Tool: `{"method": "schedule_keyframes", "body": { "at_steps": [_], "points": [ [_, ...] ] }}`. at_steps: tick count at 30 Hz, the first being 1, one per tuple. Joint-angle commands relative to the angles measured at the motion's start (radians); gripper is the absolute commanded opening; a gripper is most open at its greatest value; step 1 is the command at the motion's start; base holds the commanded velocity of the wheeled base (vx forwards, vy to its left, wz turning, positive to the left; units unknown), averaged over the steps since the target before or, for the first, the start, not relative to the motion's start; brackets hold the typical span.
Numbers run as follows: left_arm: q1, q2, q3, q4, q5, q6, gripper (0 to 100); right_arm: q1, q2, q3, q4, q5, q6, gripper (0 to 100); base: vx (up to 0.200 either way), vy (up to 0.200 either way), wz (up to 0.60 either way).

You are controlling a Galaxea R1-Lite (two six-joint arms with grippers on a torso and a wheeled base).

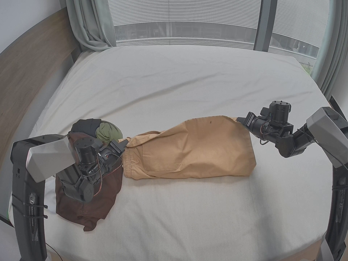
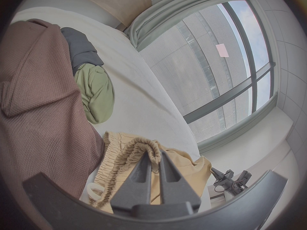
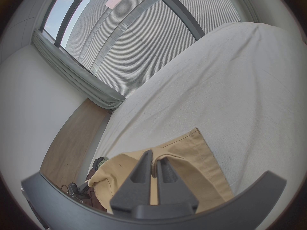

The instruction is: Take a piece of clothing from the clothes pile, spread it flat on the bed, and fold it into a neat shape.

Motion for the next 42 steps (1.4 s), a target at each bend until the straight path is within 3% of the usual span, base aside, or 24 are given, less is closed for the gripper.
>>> {"method": "schedule_keyframes", "body": {
  "at_steps": [1, 22, 23, 27, 28, 37, 42],
  "points": [
    [0.007, 0.003, -0.005, 0.006, 0.000, 0.000, 0, 0.001, 0.017, -0.008, -0.002, -0.001, 0.000, 0, 0.000, 0.000, 0.00],
    [0.007, 0.038, -0.041, 0.010, -0.003, 0.000, 0, 0.007, 0.071, -0.053, -0.028, -0.023, -0.004, 0, 0.000, 0.000, 0.00],
    [0.007, 0.039, -0.045, 0.010, -0.005, 0.000, 0, 0.007, 0.073, -0.054, -0.029, -0.023, -0.004, 100, 0.000, 0.000, 0.00],
    [0.002, 0.045, -0.060, 0.010, -0.005, 0.000, 0, 0.007, 0.073, -0.059, -0.040, -0.023, -0.004, 100, 0.000, 0.000, 0.00],
    [0.004, 0.045, -0.068, 0.010, -0.006, 0.000, 100, 0.007, 0.074, -0.067, -0.043, -0.023, -0.004, 100, 0.000, 0.000, 0.00],
    [0.004, 0.029, -0.086, 0.006, 0.000, -0.002, 100, 0.009, 0.069, -0.047, -0.069, -0.024, -0.003, 100, 0.000, 0.000, 0.00],
    [0.001, -0.060, -0.025, 0.002, -0.006, -0.002, 100, 0.012, -0.041, 0.067, -0.069, -0.026, -0.006, 100, 0.000, 0.000, 0.00]
  ]
}}
